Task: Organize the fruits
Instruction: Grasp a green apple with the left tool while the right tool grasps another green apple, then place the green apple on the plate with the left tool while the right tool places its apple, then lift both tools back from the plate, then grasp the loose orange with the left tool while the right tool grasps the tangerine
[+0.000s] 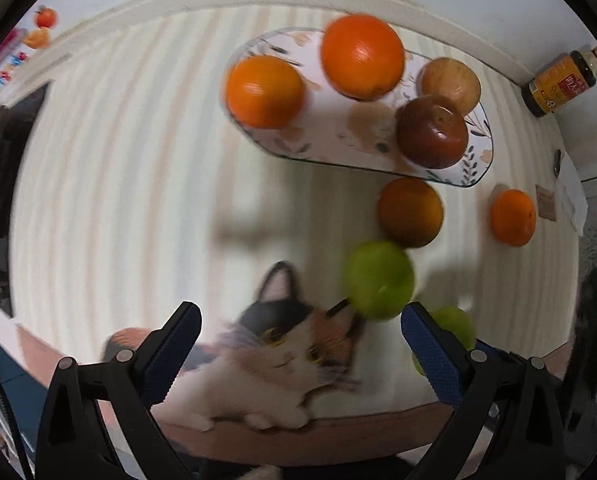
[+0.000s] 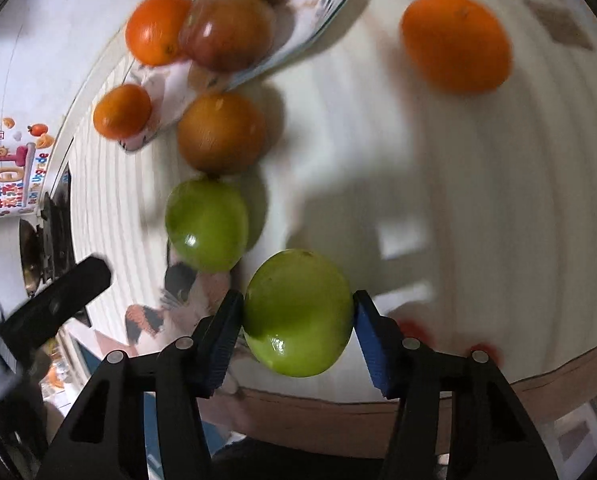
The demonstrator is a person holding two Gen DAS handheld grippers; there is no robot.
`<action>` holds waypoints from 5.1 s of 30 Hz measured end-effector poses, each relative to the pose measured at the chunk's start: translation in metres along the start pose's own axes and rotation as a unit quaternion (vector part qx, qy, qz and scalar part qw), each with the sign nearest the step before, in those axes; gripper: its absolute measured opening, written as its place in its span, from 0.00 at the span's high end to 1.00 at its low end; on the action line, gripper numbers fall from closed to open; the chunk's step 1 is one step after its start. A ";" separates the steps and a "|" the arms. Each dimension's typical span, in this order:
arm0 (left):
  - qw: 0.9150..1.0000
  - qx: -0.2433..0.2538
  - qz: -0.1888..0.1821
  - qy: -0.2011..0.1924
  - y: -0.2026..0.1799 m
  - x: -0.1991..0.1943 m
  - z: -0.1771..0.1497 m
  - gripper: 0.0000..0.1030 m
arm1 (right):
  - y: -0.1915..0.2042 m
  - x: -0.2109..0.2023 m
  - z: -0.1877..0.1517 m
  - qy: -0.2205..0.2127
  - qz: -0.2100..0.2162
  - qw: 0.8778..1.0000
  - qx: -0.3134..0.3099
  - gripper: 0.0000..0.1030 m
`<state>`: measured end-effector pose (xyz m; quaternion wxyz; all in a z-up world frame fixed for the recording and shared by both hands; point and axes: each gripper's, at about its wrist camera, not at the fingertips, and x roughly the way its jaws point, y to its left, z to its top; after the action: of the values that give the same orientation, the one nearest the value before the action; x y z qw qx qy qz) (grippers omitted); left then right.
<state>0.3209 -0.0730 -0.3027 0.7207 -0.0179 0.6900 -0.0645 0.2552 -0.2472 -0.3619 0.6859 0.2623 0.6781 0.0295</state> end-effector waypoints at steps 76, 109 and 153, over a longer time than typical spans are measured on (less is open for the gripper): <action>0.991 -0.053 -0.097 0.069 0.066 0.020 0.211 0.49 | 0.160 0.026 0.153 -0.059 0.011 0.994 -0.095 0.44; 0.995 0.007 0.026 -0.091 0.061 -0.059 0.090 0.11 | 0.109 -0.078 0.098 -0.140 -0.134 0.975 -0.105 0.06; 0.970 0.037 0.032 -0.236 0.001 -0.189 -0.061 0.11 | 0.084 -0.232 -0.059 -0.262 -0.094 0.950 -0.138 0.06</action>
<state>0.2527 -0.0456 -0.1183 0.8652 0.0164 0.4974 -0.0612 0.2072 -0.2477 -0.1126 0.8687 0.0988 0.4852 -0.0120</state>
